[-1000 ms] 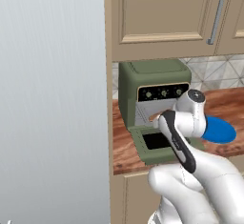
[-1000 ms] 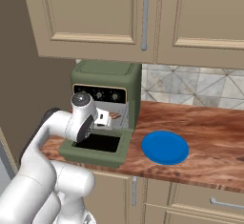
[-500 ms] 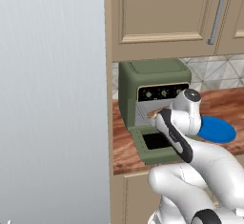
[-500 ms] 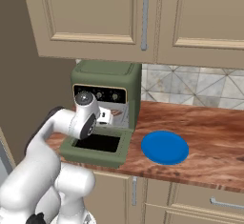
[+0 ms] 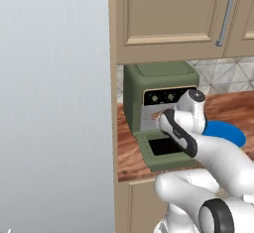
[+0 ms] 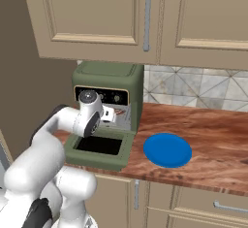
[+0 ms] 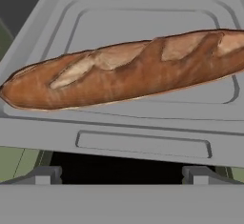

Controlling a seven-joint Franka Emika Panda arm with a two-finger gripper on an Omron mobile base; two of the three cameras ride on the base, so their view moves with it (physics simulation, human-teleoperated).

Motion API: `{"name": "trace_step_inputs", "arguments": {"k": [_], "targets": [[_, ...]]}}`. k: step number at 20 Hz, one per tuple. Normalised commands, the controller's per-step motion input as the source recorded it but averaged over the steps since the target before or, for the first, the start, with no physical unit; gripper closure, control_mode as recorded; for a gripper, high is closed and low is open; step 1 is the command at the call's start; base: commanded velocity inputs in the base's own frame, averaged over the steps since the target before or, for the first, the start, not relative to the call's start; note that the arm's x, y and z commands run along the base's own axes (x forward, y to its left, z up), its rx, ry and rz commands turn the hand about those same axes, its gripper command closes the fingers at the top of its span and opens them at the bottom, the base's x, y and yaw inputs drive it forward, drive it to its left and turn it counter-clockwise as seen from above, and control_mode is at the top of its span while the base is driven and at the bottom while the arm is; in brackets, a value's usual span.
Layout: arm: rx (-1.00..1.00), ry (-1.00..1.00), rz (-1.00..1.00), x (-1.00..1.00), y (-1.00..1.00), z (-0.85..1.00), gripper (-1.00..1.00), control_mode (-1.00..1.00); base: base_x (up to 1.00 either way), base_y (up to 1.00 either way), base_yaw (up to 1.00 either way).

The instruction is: Pull the toaster oven rack outwards. Pick up the baguette from the plate and place it on the toaster oven rack. Close the toaster oven door fully and set the temperature to the lowest setting.

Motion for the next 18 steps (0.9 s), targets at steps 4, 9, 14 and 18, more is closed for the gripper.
{"name": "trace_step_inputs", "arguments": {"k": [4, 9, 14, 18], "targets": [[0.0, 0.0, 0.0, 0.17, 0.0, 0.0, -1.0, -1.0, 0.0, 0.0, 0.0], [0.0, 0.0, 0.0, 0.22, 0.0, 0.0, -1.0, -1.0, 0.0, 0.0, 0.0], [0.0, 0.0, 0.0, 0.36, 0.0, 0.0, -1.0, -1.0, 0.0, 0.0, 0.0], [0.0, 0.0, 0.0, 0.37, 0.0, 0.0, -1.0, -1.0, 0.0, 0.0, 0.0]]}}
